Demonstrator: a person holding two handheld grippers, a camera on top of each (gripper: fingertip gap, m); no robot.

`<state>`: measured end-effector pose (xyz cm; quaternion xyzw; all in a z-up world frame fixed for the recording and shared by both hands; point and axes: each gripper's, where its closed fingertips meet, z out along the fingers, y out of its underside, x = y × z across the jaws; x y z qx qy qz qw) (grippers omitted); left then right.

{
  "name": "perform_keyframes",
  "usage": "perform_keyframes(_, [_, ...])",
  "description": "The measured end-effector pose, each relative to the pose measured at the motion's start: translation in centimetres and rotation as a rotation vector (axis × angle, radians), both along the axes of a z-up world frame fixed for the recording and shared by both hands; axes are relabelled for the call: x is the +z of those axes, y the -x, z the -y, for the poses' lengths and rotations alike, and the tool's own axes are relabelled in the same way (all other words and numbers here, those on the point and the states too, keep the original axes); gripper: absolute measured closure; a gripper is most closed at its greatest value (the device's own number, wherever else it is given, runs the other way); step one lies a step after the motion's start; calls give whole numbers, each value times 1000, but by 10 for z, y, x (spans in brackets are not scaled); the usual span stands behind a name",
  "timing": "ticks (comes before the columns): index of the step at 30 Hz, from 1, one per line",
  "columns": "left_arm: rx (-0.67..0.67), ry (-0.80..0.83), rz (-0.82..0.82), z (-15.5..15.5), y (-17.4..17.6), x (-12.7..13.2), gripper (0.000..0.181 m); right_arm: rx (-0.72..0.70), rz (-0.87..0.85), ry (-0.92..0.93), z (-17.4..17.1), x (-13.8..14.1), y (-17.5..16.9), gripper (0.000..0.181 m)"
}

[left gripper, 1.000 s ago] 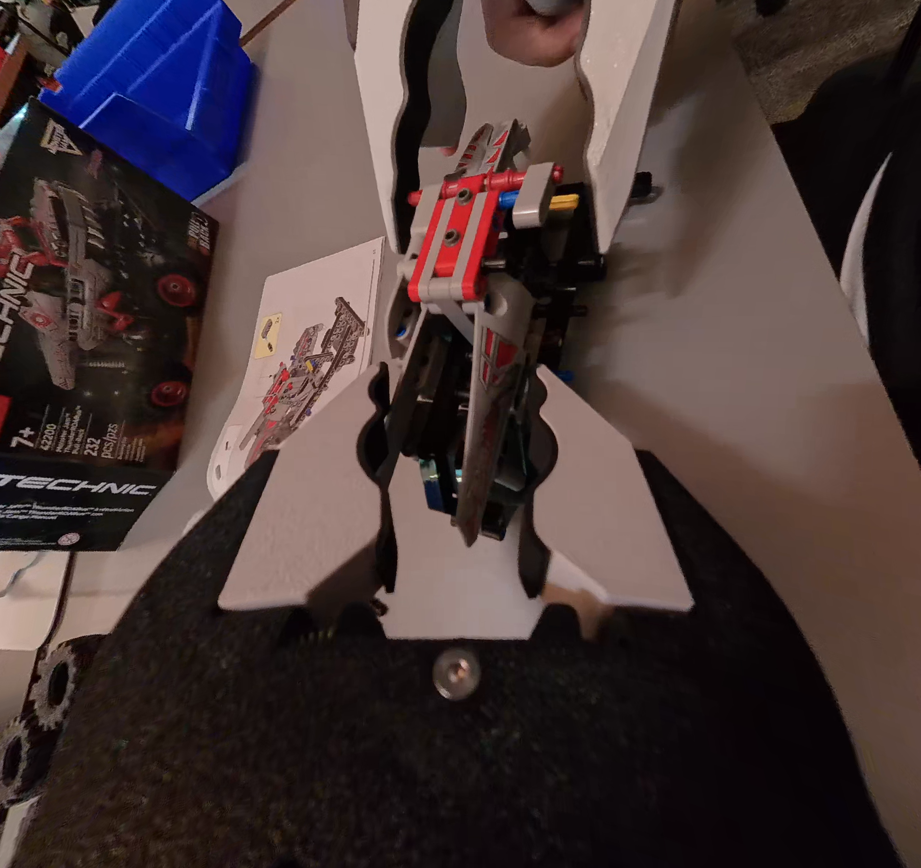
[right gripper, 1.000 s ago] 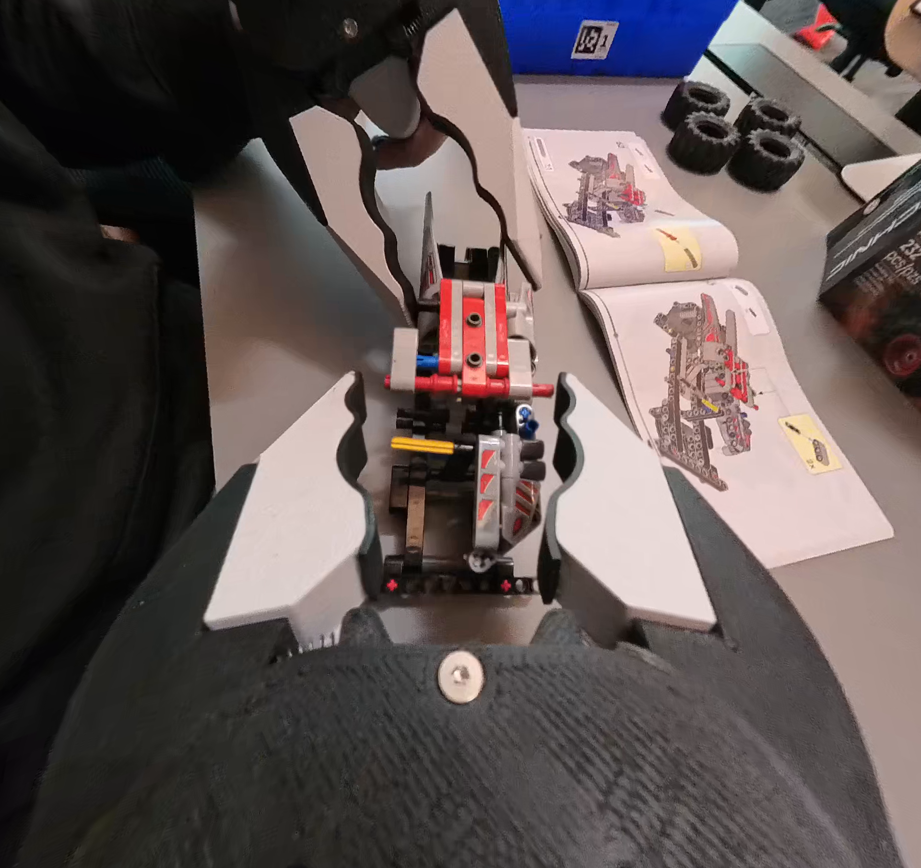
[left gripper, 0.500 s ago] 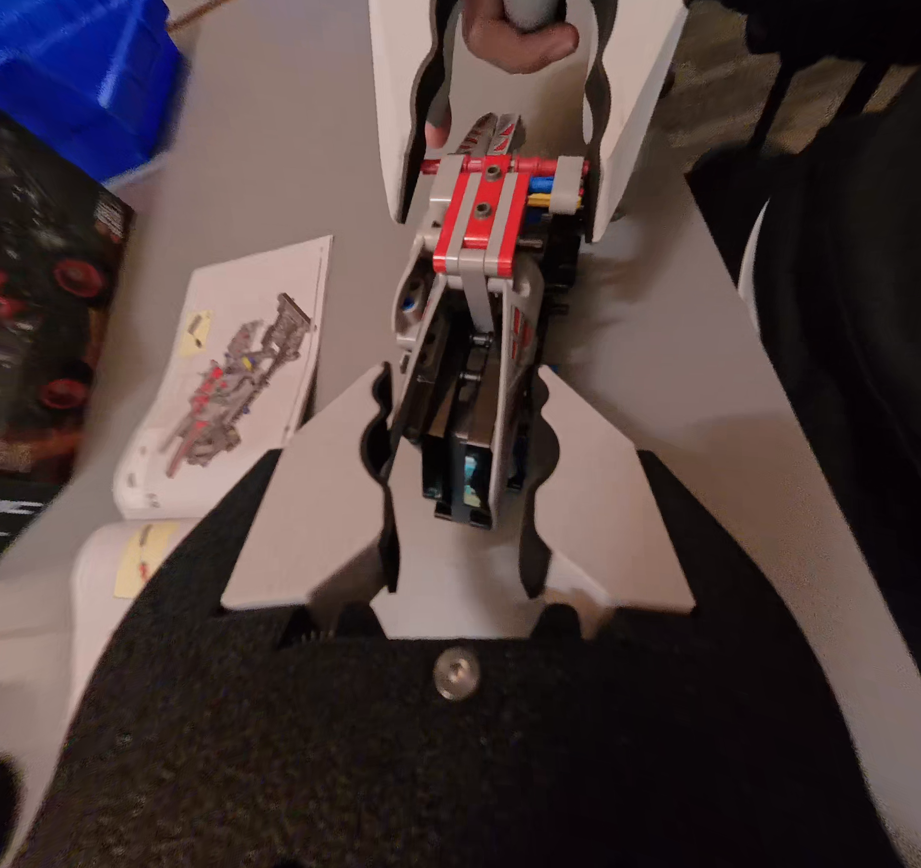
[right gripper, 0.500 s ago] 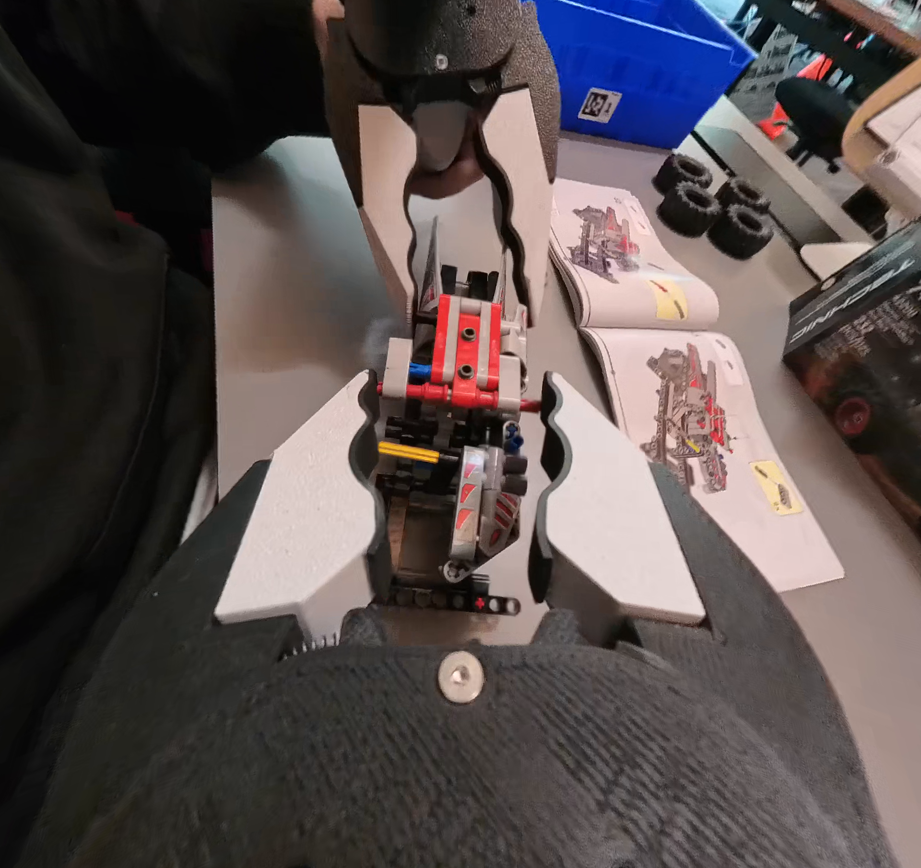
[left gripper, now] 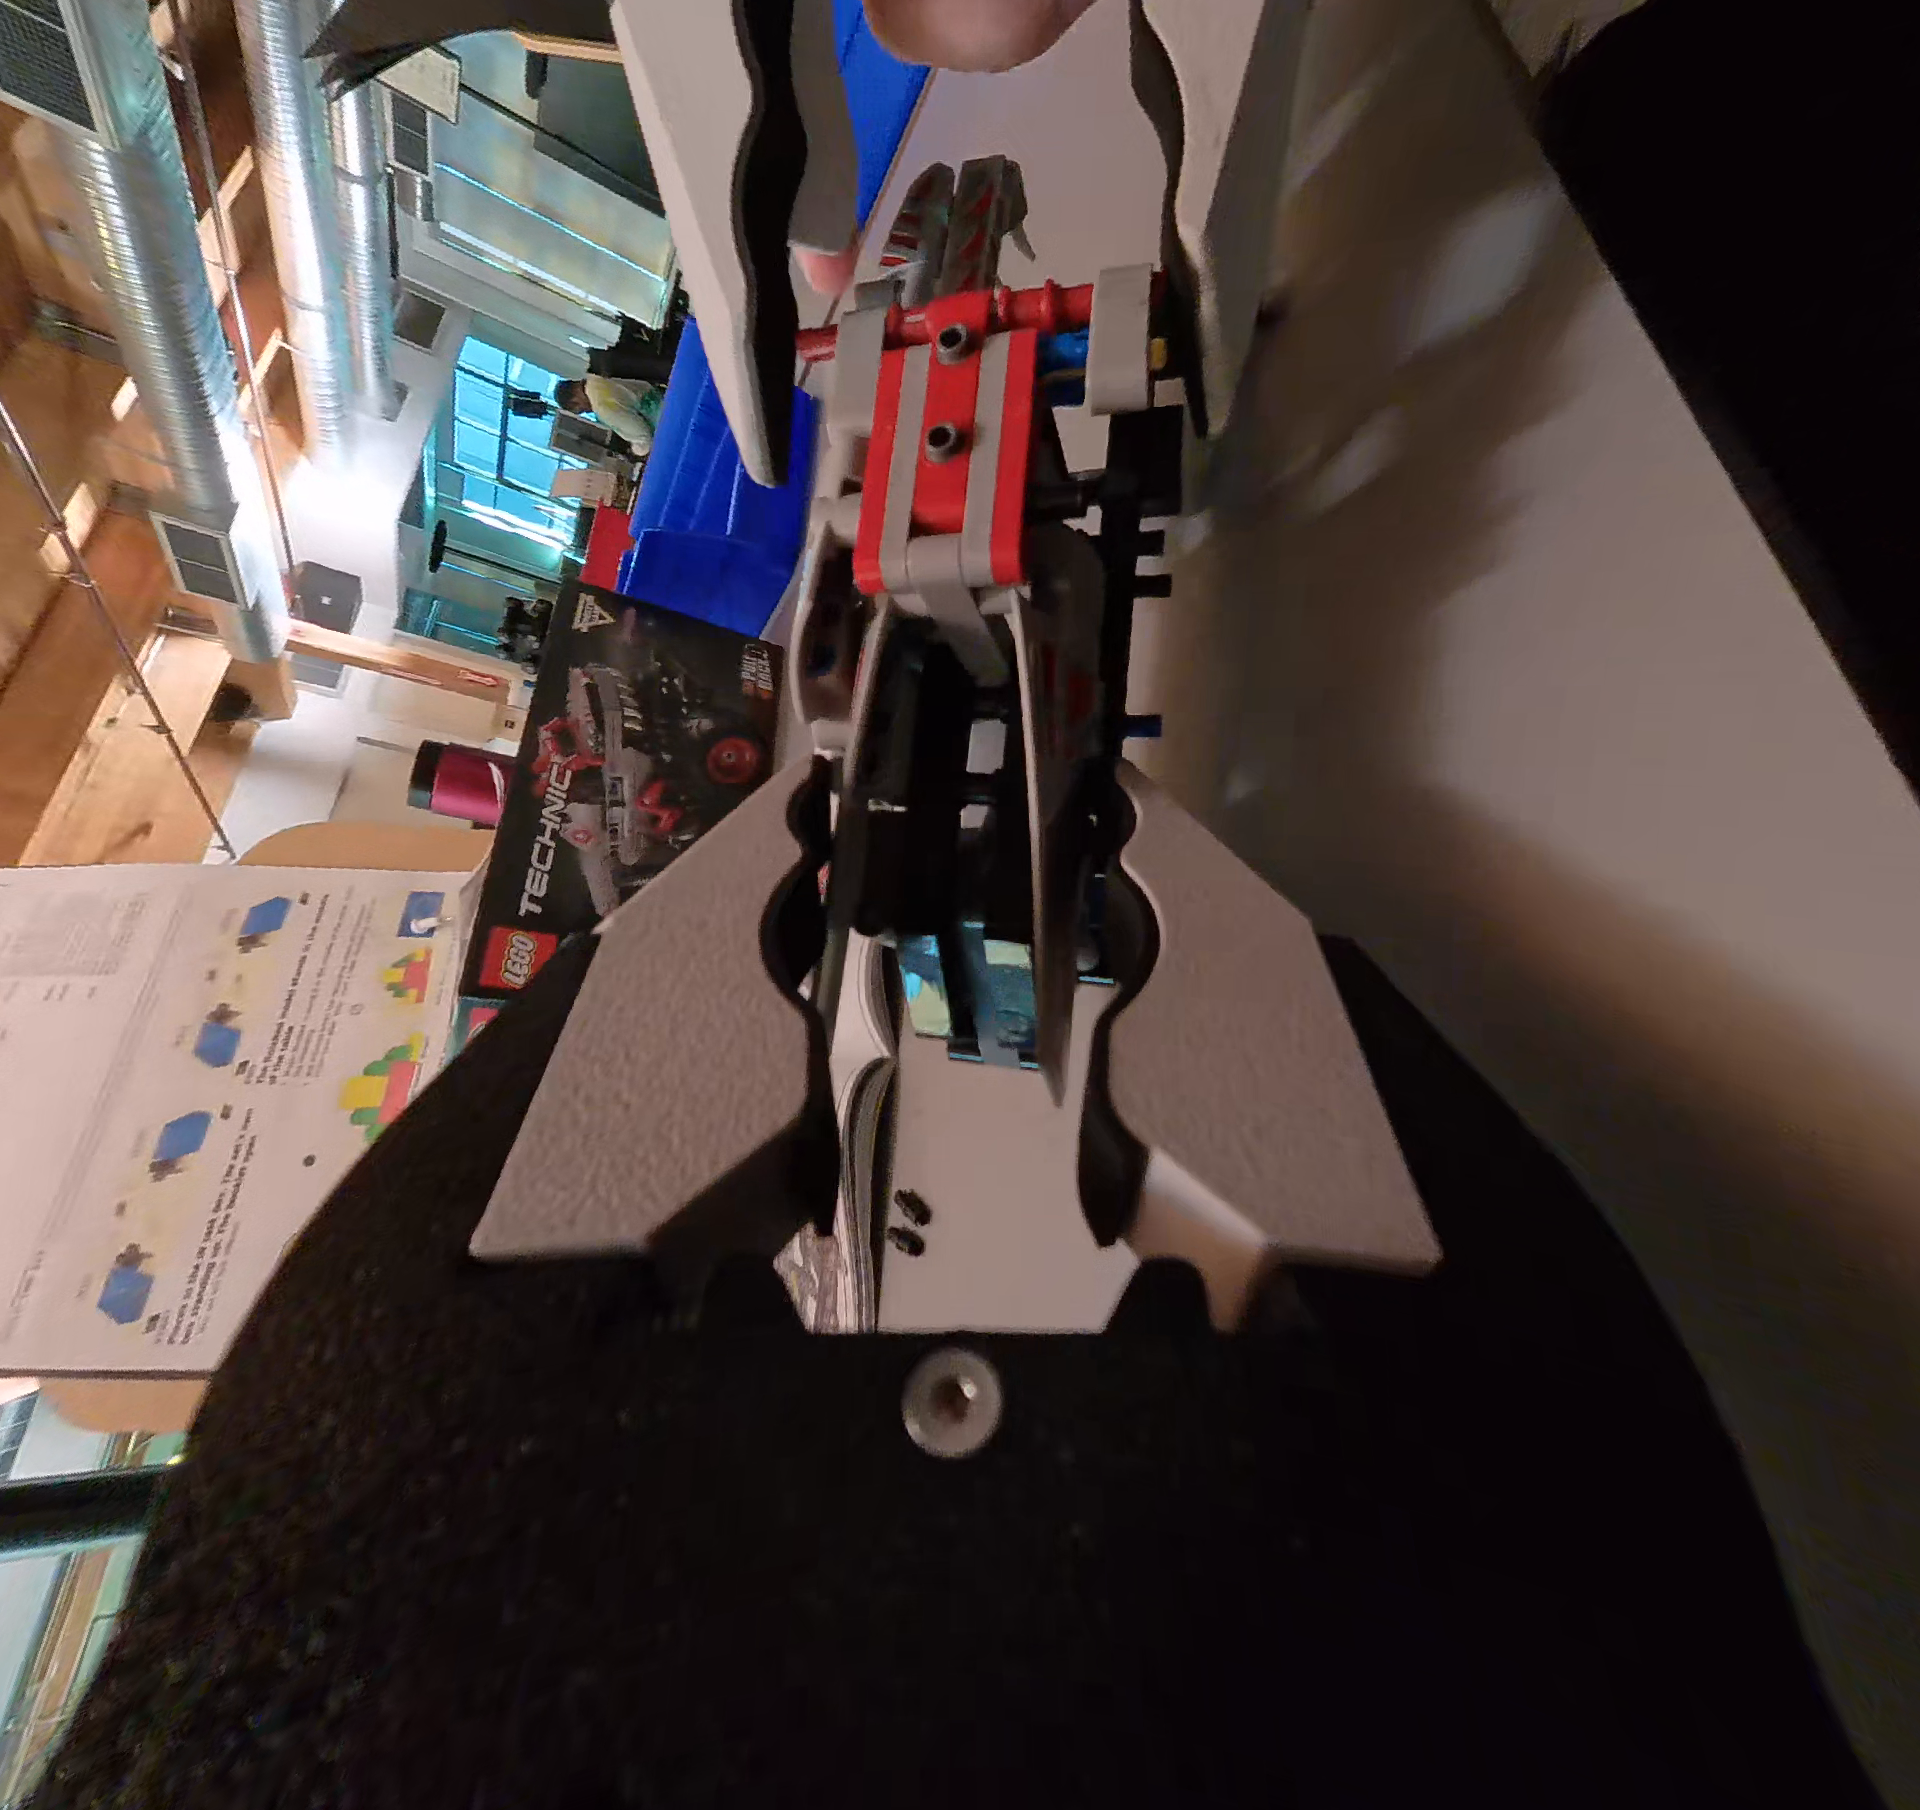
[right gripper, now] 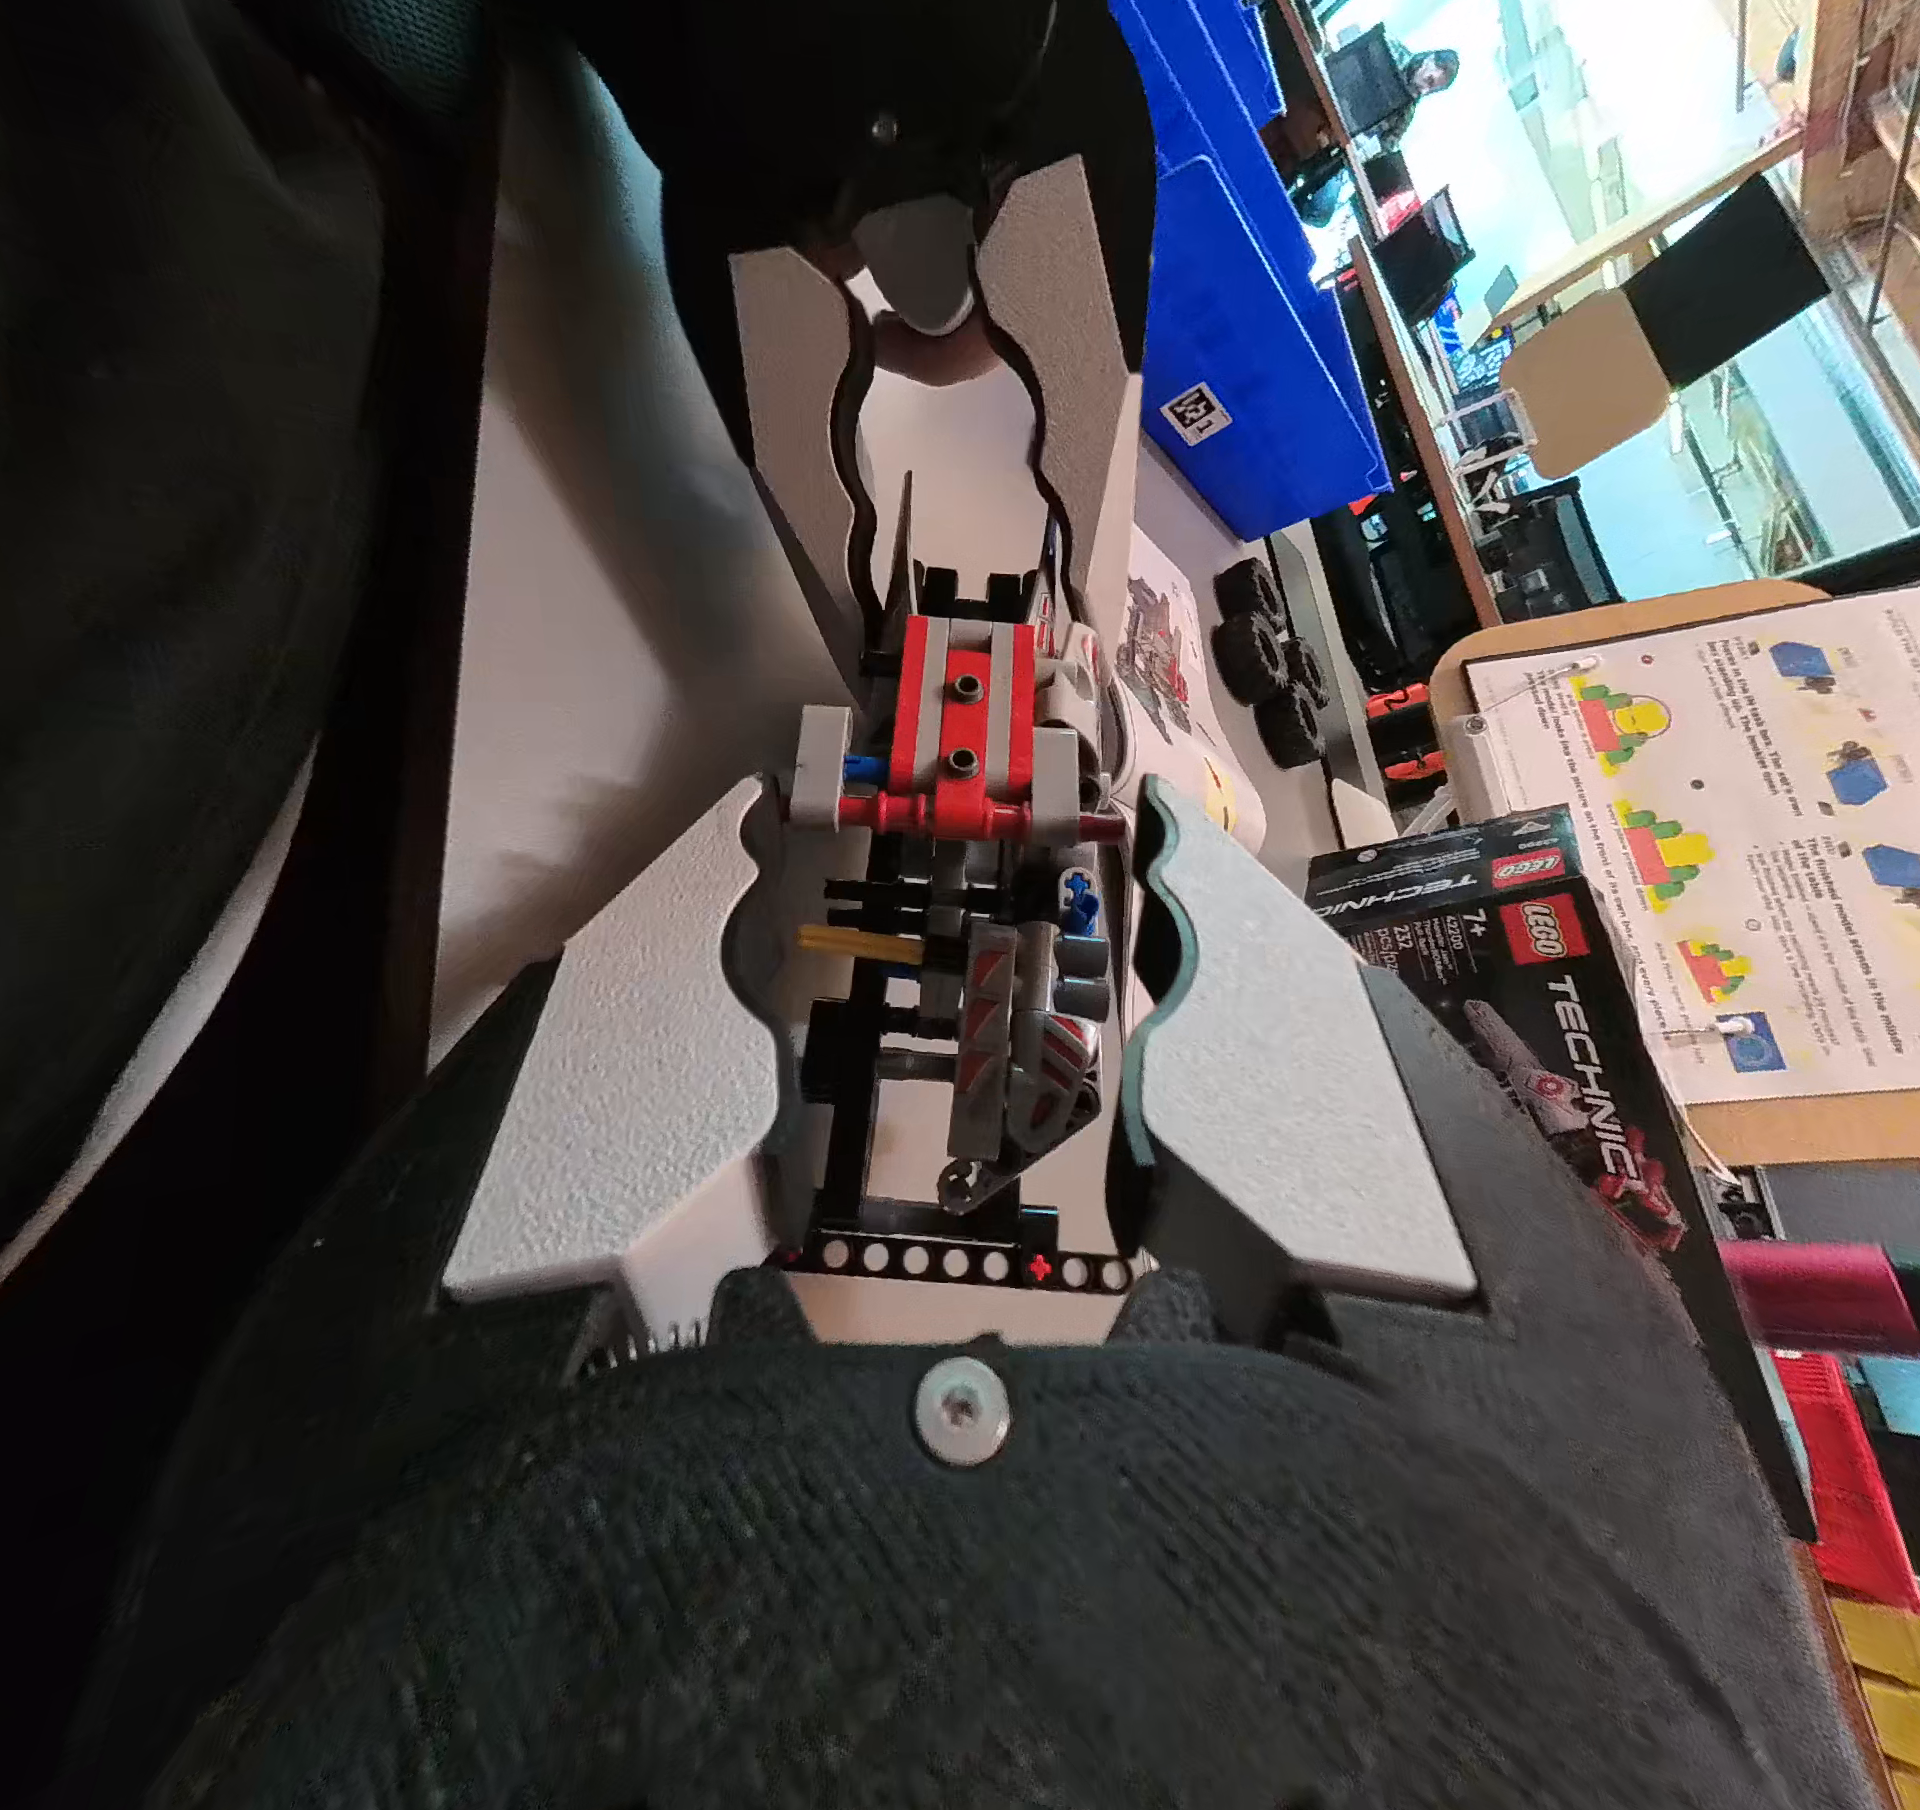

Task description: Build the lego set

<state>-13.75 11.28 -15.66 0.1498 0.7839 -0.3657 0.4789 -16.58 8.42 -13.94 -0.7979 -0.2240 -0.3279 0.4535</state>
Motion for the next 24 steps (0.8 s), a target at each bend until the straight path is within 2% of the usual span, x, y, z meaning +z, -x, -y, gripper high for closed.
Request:
perform_keyframes(9, [21, 8, -22, 2, -2, 0, 133, -42, 56, 11, 4, 1, -4, 118])
perform_keyframes(18, [19, 9, -76, 4, -3, 1, 133, -47, 19, 9, 7, 2, -7, 118])
perform_keyframes(24, [-9, 34, -184, 9, -4, 1, 133, -31, -59, 3, 11, 4, -10, 118])
